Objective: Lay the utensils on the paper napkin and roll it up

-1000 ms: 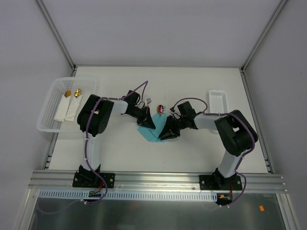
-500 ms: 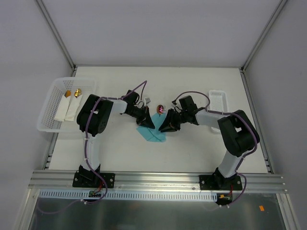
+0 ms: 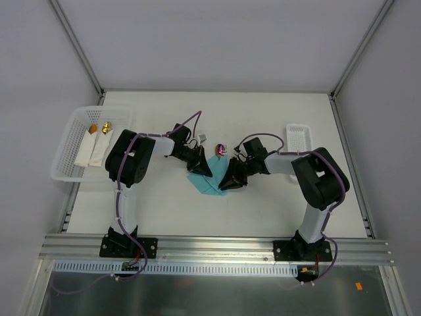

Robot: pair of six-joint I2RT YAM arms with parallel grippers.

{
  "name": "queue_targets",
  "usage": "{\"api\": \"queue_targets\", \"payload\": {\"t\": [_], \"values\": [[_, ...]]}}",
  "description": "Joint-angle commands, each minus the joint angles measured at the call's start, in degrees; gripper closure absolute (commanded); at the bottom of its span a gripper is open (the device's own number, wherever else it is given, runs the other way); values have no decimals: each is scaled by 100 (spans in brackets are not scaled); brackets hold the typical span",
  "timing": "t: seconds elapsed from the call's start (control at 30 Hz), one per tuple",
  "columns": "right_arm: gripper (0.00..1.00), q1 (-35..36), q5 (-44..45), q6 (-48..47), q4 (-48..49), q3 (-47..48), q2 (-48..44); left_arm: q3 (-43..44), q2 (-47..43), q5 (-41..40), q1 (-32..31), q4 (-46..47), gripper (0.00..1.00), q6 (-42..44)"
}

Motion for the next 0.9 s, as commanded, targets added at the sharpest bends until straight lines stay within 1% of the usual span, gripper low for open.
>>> {"api": "queue_targets", "payload": {"t": [0.0, 0.1, 0.17, 0.23, 0.27, 0.3, 0.4, 0.47, 0.57, 0.67, 0.7, 0.8, 0.83, 0.87], "values": [[75, 24, 405, -302, -623, 56, 241, -102, -20, -657, 88, -224, 100, 281], [76, 24, 537, -381, -816, 83, 241, -119, -362, -578, 106, -233, 99, 386], [76, 32, 616, -460, -965, 109, 232, -145, -704, -516, 114, -259, 91, 439], [76, 41, 756, -530, -1089, 153, 206, -163, -977, -525, 132, -373, 85, 544], [76, 41, 800, -600, -1203, 171, 189, -189, -1248, -542, 167, -426, 82, 597], [76, 41, 862, -644, -1282, 197, 189, -242, -1390, -569, 185, -470, 81, 641], [76, 50, 994, -724, -1397, 241, 162, -374, -1830, -805, 281, -760, 79, 878], [77, 50, 1064, -750, -1484, 285, 171, -435, -2014, -1139, 386, -1050, 75, 1141], [77, 68, 1117, -768, -1511, 320, 171, -593, -2060, -1499, 553, -1348, 70, 1449], [77, 94, 1187, -794, -1573, 355, 171, -734, -1972, -1631, 712, -1481, 68, 1766], [78, 103, 1196, -794, -1582, 355, 171, -795, -1928, -1667, 730, -1533, 65, 1862], [78, 120, 1249, -803, -1643, 382, 171, -910, -1814, -1633, 747, -1586, 62, 1950], [79, 129, 1284, -803, -1661, 399, 171, -945, -1796, -1615, 747, -1587, 60, 1951], [79, 138, 1302, -820, -1696, 417, 180, -972, -1770, -1606, 747, -1587, 59, 1951]]}}
